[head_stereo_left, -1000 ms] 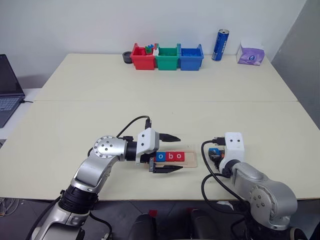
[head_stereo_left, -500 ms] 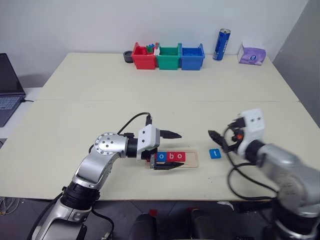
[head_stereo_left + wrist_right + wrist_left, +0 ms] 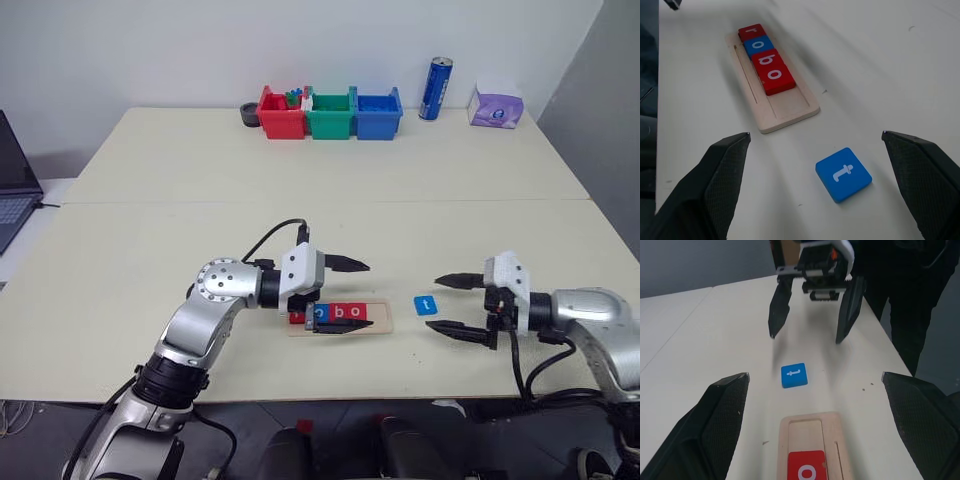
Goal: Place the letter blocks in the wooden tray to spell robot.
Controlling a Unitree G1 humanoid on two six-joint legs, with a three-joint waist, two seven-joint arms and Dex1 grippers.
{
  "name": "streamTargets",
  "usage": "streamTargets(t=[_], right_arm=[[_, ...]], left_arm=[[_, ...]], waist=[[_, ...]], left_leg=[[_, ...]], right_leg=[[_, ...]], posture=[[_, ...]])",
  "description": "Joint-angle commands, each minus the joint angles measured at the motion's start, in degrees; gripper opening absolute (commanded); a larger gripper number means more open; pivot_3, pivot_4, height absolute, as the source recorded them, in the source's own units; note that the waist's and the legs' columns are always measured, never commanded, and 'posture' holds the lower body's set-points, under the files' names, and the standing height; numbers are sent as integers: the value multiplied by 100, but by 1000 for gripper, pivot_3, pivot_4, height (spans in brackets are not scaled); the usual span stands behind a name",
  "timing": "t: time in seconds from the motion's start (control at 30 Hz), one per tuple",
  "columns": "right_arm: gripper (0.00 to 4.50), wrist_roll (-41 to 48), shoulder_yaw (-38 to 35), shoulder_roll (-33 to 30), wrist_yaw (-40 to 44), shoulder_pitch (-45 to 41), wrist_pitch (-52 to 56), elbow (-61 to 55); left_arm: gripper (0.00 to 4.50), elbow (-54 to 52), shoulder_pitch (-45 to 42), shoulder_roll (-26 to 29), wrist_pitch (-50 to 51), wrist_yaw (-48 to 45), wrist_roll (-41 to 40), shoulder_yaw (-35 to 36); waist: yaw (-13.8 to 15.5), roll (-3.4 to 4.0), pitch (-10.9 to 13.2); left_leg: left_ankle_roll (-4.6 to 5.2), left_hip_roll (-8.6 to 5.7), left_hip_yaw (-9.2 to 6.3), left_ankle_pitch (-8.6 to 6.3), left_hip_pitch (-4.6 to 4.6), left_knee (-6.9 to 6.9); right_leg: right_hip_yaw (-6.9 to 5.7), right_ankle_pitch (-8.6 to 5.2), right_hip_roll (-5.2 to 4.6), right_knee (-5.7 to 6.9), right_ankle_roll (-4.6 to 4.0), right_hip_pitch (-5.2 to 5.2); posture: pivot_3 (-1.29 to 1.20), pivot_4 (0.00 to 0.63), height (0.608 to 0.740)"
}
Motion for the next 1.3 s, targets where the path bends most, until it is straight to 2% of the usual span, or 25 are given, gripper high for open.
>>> streamTargets(t=[0.03,0.3,0.53,0.67,0.7,0.87,1.07,1.3], right_arm=[[4477,-315,296,90,266,-369,-844,728],[4477,-586,683,210,643,-800,-1594,2002],[4477,-637,709,223,784,-1001,-1732,2470],[3612,-663,717,251,802,-1079,-1776,2619],[3140,-658,715,252,798,-1081,-1766,2609],[1505,-633,688,217,800,-1035,-1737,2512],[1468,-445,670,266,700,-1034,-1387,1790],[1468,-123,852,711,435,-1280,-371,649]], left_arm=[[4500,-151,-44,23,-63,-52,-61,1],[4500,-198,-29,87,-62,-58,-33,11],[4500,-226,-78,65,-30,-26,-32,-11],[4500,-209,-82,72,-52,-39,-24,-9],[4500,-217,-76,74,-51,-40,-27,-6],[4500,-214,-64,72,-69,-49,-27,-11],[4500,-161,-5,193,-166,-194,-87,85],[4500,268,223,777,-468,-631,-198,516]], waist=[[12,0,0],[35,0,0],[35,0,0],[35,0,0],[35,0,0],[35,0,0],[35,0,0],[11,3,0]], left_leg=[[0,0,1,0,0,0],[-1,0,-2,0,-5,0],[-1,1,-2,1,-3,3],[-1,1,-3,1,-4,3],[-1,1,-2,1,-4,3],[-1,1,-3,1,-4,3],[-1,1,-3,1,-4,3],[-1,7,-6,1,1,1]], right_leg=[[0,0,-1,0,0,0],[2,0,-13,-1,-1,0],[3,1,-14,4,-2,0],[3,1,-14,4,-2,1],[3,1,-14,4,-2,1],[3,1,-15,4,-2,1],[3,1,-15,5,-2,1],[2,1,-10,12,-4,0]], posture=[[0,150,740],[0,150,740],[0,150,740],[0,150,740],[0,150,740],[0,150,740],[0,150,740],[0,150,740]])
